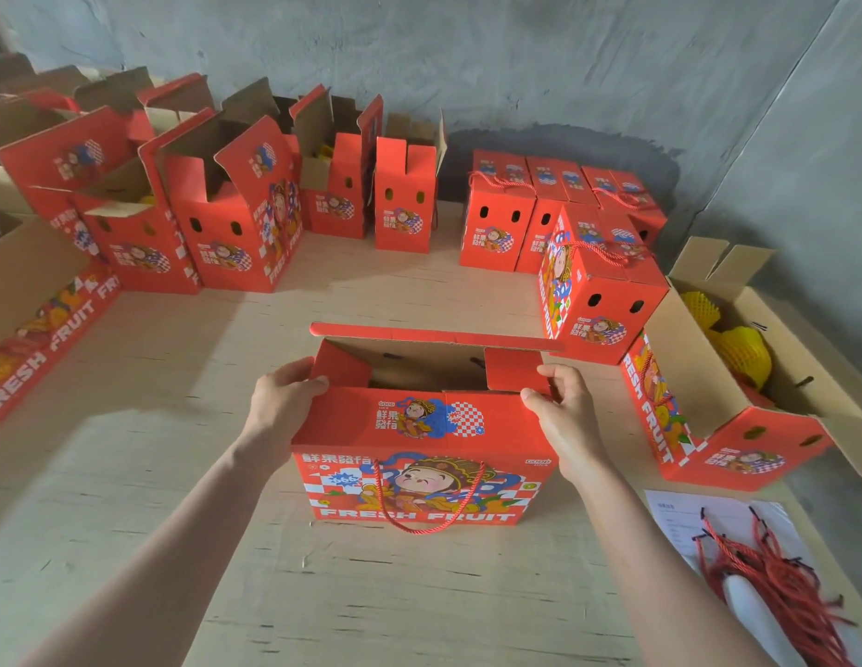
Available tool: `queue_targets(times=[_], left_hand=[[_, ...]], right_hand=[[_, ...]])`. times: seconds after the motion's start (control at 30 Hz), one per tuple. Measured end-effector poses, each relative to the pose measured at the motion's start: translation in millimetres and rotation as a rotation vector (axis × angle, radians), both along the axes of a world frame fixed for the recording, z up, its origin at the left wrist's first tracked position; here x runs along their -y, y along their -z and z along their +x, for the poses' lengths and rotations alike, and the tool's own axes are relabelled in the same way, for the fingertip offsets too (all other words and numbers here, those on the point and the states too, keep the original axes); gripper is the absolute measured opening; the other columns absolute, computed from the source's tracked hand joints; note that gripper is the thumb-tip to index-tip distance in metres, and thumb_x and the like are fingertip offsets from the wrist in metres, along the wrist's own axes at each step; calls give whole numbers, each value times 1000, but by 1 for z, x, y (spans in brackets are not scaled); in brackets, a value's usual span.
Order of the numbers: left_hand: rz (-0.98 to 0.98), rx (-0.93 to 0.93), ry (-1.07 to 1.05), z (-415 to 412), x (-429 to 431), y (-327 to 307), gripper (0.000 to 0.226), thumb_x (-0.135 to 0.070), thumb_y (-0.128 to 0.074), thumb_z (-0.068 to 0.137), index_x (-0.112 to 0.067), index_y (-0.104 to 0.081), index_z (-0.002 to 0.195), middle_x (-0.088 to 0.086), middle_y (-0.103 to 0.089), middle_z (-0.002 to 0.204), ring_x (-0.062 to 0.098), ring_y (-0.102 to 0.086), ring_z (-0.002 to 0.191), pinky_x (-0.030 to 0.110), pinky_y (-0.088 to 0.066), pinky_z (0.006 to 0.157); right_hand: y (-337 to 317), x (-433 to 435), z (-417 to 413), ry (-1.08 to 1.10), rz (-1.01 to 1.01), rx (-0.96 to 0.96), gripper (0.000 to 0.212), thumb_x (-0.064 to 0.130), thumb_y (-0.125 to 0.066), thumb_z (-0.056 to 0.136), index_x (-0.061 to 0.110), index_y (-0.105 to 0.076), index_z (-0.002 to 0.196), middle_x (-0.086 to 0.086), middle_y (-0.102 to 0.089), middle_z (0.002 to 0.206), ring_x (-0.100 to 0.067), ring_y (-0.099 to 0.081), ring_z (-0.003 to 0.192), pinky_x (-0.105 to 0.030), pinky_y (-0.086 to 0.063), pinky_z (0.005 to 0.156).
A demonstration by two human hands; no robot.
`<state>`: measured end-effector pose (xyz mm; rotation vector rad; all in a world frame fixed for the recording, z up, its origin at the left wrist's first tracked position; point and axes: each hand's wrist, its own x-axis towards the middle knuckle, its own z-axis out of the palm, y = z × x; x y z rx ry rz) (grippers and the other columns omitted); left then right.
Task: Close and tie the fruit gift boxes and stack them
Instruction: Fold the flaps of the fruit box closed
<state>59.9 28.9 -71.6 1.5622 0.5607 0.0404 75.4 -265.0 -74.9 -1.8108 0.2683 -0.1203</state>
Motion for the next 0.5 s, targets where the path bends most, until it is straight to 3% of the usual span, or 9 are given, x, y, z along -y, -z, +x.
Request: queue_targets(times=[0.1,0.2,0.3,0.4,0.47,0.5], left_hand=[[-82,-33,-11,3,0,-2,23,-7,-53,93,-23,-62,107,5,-67,89,25,-65,77,31,-51,58],[-53,-52,-42,10,0,-5,30,0,-54,89,-18,-63,111,7,-66,88,24,-63,75,31,-51,61],[-67,-55,-20,12,-2,-5,32,0,-55,89,-15,-60,118,7,-66,89,24,-64,76,30,-50,58],[-46,-37,20,12,-1,-5,39,-1,-52,92,-18,-52,128,10,-64,114,24,-64,83,31,-51,57],[27,33,59,13,0,-3,57,2,-47,94,-27,-36,142,5,-47,140,26,-60,100,32,-53,57],[92,91,95,13,1,-2,68,5,-45,94,-35,-26,147,0,-36,148,25,-55,111,30,-54,56]], right_hand=[[-2,0,2,-22,53,-42,37,4,-59,91,18,-46,123,-5,-58,120,-18,-61,101,-34,-53,84],[-4,2,7,-57,-42,-24,45,4,-60,89,19,-45,129,-1,-53,123,-12,-56,102,-23,-48,77],[-2,0,4,-37,-263,77,46,5,-62,88,13,-45,131,-2,-52,126,-17,-51,117,-27,-46,89],[0,-6,-7,2,-586,474,23,-7,-68,79,-1,-65,101,-14,-64,110,-30,-57,109,-23,-40,92],[-1,-7,-12,-32,-667,574,11,-10,-69,75,-2,-69,83,-15,-70,92,-31,-64,93,-24,-44,84],[-2,-7,-14,-36,-659,562,11,-8,-69,76,-1,-69,85,-13,-71,90,-29,-65,90,-25,-45,82]])
